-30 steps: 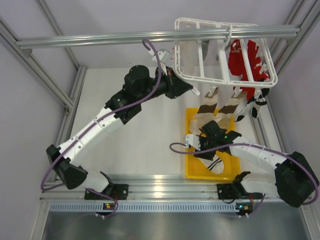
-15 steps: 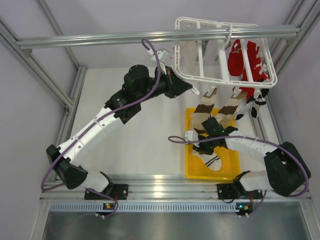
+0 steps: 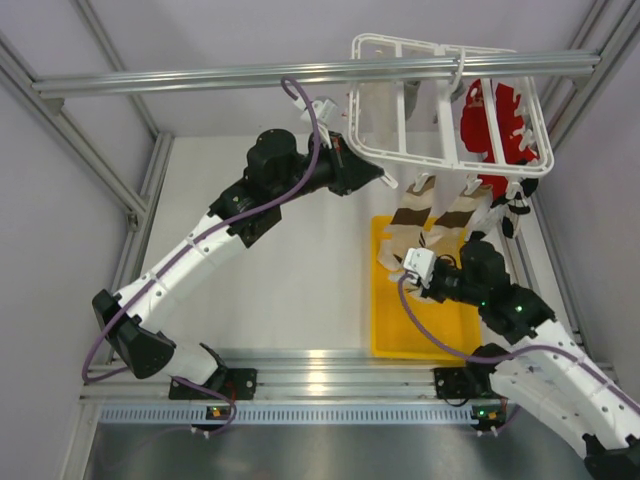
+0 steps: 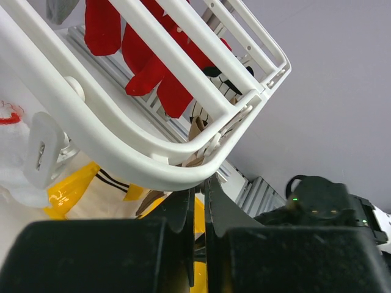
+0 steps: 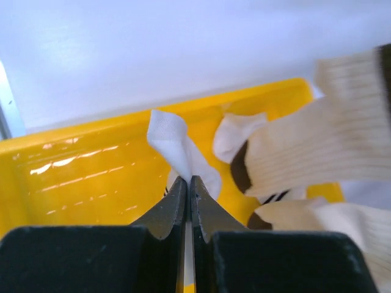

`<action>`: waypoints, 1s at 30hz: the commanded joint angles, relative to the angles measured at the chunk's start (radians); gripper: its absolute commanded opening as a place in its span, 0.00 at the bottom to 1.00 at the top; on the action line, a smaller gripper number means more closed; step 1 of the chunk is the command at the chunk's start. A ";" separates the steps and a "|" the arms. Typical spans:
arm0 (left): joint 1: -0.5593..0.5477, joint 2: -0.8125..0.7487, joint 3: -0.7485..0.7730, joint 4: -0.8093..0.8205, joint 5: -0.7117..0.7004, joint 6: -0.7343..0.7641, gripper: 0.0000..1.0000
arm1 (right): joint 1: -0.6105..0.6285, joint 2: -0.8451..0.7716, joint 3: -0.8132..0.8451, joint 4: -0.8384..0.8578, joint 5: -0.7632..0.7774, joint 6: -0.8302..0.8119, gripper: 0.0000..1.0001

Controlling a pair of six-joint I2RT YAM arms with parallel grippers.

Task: Clip the socks to the hanger
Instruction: Pick up the sock from the bin, then clamp the sock onto the hanger.

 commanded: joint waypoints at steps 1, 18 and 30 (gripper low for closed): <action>0.010 -0.016 -0.005 0.042 -0.006 -0.018 0.00 | -0.009 -0.146 0.023 0.101 0.064 0.110 0.00; 0.019 -0.036 -0.063 0.045 0.060 -0.039 0.00 | -0.009 -0.179 0.121 0.358 0.128 0.455 0.00; 0.019 -0.033 -0.075 0.039 0.086 -0.056 0.00 | -0.004 -0.088 0.195 0.490 0.311 0.408 0.00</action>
